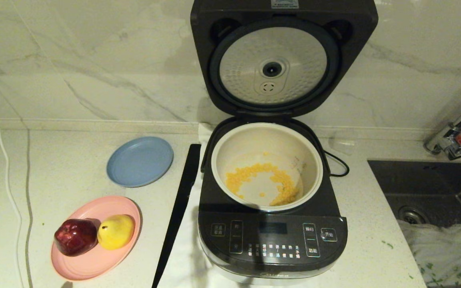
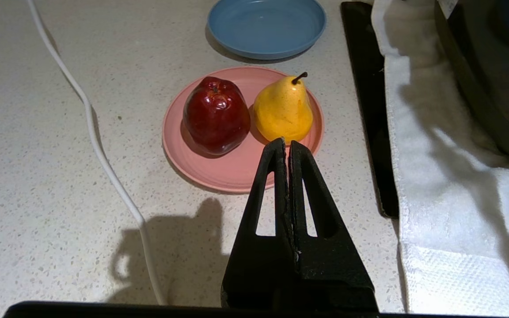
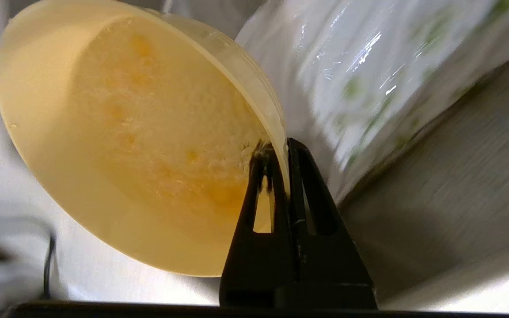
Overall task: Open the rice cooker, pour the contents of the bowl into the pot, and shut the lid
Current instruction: Fill a bowl with water from the tap, then pour the water from the bowl into the rice cooker
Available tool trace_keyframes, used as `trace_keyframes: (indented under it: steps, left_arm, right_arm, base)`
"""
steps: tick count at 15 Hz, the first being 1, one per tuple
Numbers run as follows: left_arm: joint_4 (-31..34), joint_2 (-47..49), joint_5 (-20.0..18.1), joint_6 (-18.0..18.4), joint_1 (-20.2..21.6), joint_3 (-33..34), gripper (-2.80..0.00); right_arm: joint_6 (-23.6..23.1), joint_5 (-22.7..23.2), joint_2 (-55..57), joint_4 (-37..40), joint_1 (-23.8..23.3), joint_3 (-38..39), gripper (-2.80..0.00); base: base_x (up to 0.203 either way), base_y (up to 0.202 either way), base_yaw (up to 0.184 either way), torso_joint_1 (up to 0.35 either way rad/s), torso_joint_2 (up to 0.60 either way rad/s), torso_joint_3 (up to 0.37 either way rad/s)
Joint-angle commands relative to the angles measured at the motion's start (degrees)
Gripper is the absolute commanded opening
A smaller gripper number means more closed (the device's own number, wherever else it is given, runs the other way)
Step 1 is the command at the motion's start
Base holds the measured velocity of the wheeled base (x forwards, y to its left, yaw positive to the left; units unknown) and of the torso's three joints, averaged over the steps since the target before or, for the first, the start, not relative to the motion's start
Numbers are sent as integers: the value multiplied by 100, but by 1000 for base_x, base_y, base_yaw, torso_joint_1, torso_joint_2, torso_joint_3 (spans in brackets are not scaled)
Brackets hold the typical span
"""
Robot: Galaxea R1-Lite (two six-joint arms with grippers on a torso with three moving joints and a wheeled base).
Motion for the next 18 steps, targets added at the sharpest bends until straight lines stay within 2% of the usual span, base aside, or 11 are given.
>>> trace_keyframes:
  steps: [1, 5, 9, 14, 16, 18]
  left_arm:
    - [-2, 3, -1, 2, 4, 44, -280]
    - [-2, 3, 8, 2, 4, 44, -280]
    - [-2, 3, 8, 2, 4, 44, -280]
    - [-2, 3, -1, 2, 4, 44, -280]
    - [-2, 3, -1, 2, 4, 44, -280]
    - [-2, 3, 0, 2, 4, 44, -280]
  right_arm:
    - [-30, 12, -1146, 52, 416, 618, -280]
    - [-43, -76, -2223, 1029, 1473, 928, -280]
    - [-10, -518, -2754, 1655, 2519, 974, -280]
    - [138, -589, -3036, 2201, 3743, 983, -280]
    - [189, -765, -3074, 2333, 4264, 1039, -280]
    - [439, -1038, -3079, 2358, 4836, 1024, -280]
  base:
    - [0, 0, 0, 0, 0, 0]
    - [0, 0, 0, 0, 0, 0]
    - [0, 0, 0, 0, 0, 0]
    - [0, 0, 0, 0, 0, 0]
    - [0, 0, 0, 0, 0, 0]
    - [0, 0, 0, 0, 0, 0]
